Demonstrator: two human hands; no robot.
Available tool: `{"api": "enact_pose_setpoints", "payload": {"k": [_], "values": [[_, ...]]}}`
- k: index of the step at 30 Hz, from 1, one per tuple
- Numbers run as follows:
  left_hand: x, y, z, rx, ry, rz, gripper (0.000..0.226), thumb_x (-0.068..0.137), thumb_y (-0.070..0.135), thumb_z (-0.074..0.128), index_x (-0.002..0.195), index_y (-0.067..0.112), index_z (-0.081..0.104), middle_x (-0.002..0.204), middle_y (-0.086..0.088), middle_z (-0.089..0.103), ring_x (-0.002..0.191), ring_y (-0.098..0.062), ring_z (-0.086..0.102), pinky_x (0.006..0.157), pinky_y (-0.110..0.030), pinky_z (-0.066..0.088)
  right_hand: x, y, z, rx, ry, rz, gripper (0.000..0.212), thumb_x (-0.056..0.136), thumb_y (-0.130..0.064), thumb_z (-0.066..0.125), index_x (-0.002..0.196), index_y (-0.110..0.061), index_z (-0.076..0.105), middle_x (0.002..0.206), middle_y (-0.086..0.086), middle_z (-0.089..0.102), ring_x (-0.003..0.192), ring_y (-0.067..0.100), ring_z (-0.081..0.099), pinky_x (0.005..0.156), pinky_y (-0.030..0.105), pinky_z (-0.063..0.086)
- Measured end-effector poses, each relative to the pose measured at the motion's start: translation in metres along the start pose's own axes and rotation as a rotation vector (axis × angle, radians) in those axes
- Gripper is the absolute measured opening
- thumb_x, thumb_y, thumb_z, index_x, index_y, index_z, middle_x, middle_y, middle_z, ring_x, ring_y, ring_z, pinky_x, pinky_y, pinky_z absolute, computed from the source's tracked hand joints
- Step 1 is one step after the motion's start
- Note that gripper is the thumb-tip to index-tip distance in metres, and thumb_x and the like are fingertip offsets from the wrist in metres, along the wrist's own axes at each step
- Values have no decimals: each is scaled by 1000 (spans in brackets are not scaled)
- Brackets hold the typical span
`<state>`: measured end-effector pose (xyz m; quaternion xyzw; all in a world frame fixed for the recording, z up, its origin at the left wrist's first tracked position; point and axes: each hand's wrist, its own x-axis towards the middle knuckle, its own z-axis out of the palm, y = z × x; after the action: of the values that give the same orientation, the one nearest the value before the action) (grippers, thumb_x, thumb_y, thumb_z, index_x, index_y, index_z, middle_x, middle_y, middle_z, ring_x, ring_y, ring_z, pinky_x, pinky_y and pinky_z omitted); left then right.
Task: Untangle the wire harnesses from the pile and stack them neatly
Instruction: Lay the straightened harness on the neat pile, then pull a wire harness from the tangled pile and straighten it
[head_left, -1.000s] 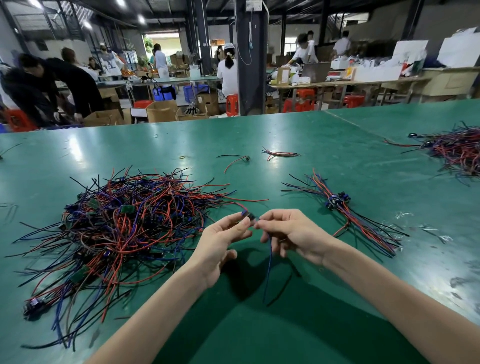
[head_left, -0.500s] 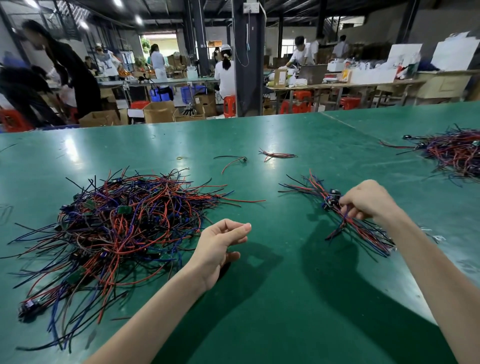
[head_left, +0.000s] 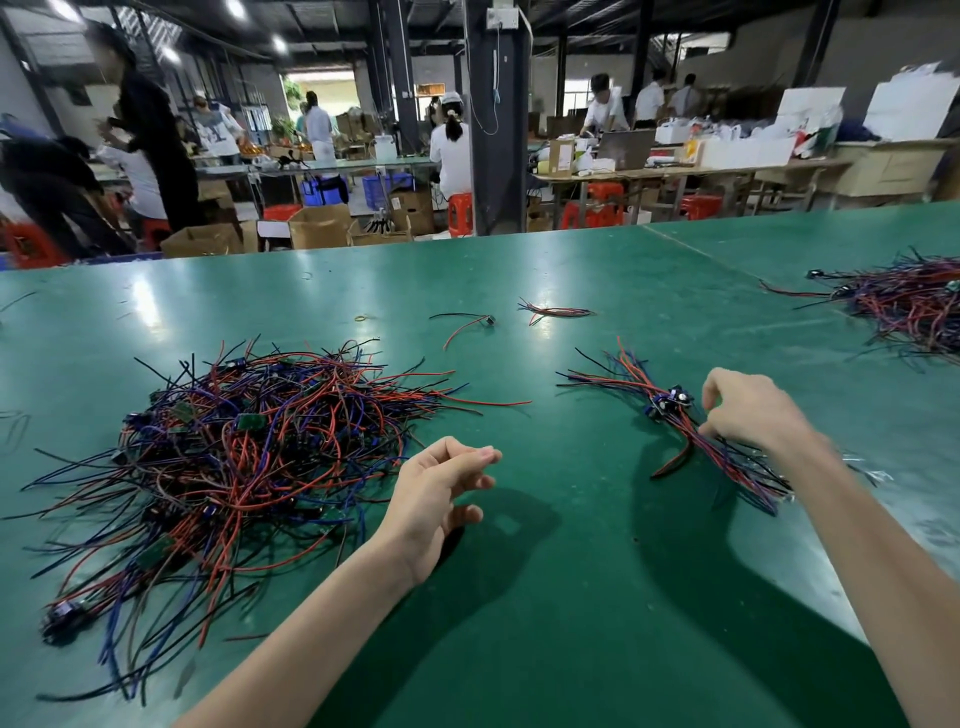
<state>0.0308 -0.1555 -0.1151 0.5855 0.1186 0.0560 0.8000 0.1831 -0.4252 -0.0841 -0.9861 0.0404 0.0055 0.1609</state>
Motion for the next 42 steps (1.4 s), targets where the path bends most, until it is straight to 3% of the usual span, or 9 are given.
{"api": "enact_pose_setpoints", "payload": {"k": [3, 6, 10, 17, 22, 28, 37, 39, 42], "values": [[-1, 0, 1, -5, -9, 8, 37, 82, 7, 66, 55, 21, 45, 83, 1, 71, 57, -6, 57, 43, -18, 38, -1, 0, 2, -57, 4, 8, 25, 79, -4, 66, 72, -23, 50, 106, 13, 60, 101, 32, 56, 81, 35, 46], [-2, -2, 2, 45, -26, 45, 39, 81, 5, 67, 52, 22, 48, 83, -2, 69, 57, -6, 56, 42, -19, 37, -4, -6, 7, -86, 135, -21, 11, 79, -7, 61, 85, -16, 62, 105, 15, 63, 98, 33, 58, 78, 34, 46], [-4, -5, 5, 136, -26, 131, 36, 80, 1, 68, 53, 20, 54, 77, -7, 66, 55, -6, 54, 42, -19, 38, -17, -33, 26, 16, 362, -258, 16, 87, -22, 58, 90, -8, 66, 97, 16, 66, 91, 34, 61, 74, 36, 47], [-5, -3, 2, 195, -11, 235, 22, 80, 6, 70, 67, 12, 54, 61, 9, 63, 57, -3, 54, 44, -19, 42, -55, -66, 66, 207, 188, -582, 8, 83, -20, 61, 76, -17, 57, 81, 2, 63, 78, 27, 57, 69, 34, 45], [-5, 0, 3, 226, -66, 342, 34, 80, 2, 70, 55, 23, 59, 66, 5, 63, 59, -7, 53, 42, -21, 43, -65, -71, 72, 252, 155, -635, 14, 79, -18, 64, 70, -17, 53, 74, 1, 58, 72, 27, 54, 67, 37, 45], [-3, 13, 1, 375, -62, 472, 30, 83, -4, 65, 62, 12, 51, 76, -1, 64, 65, -11, 53, 44, -25, 46, -65, -73, 74, 297, 147, -634, 20, 80, -21, 65, 68, -18, 50, 72, -3, 56, 70, 23, 51, 66, 37, 45], [30, 93, -55, 456, 216, 599, 21, 88, -2, 55, 72, 11, 50, 97, -6, 65, 79, -16, 62, 53, -23, 55, -69, -75, 79, 277, 108, -694, 25, 78, -19, 66, 65, -26, 46, 67, -10, 46, 67, 15, 47, 62, 29, 39], [42, 106, -78, 582, 310, 571, 21, 88, 0, 55, 71, 10, 50, 92, -5, 65, 83, -21, 60, 63, -28, 57, -69, -77, 78, 285, 96, -705, 24, 76, -16, 66, 63, -24, 47, 68, -8, 48, 68, 17, 47, 62, 29, 40], [59, 119, -114, 1047, 535, 566, 18, 84, 6, 62, 68, 11, 54, 86, -9, 67, 82, -29, 60, 73, -39, 52, -68, -79, 77, 288, 95, -702, 25, 73, -12, 65, 59, -21, 47, 69, -3, 51, 70, 19, 46, 63, 30, 37]]}}
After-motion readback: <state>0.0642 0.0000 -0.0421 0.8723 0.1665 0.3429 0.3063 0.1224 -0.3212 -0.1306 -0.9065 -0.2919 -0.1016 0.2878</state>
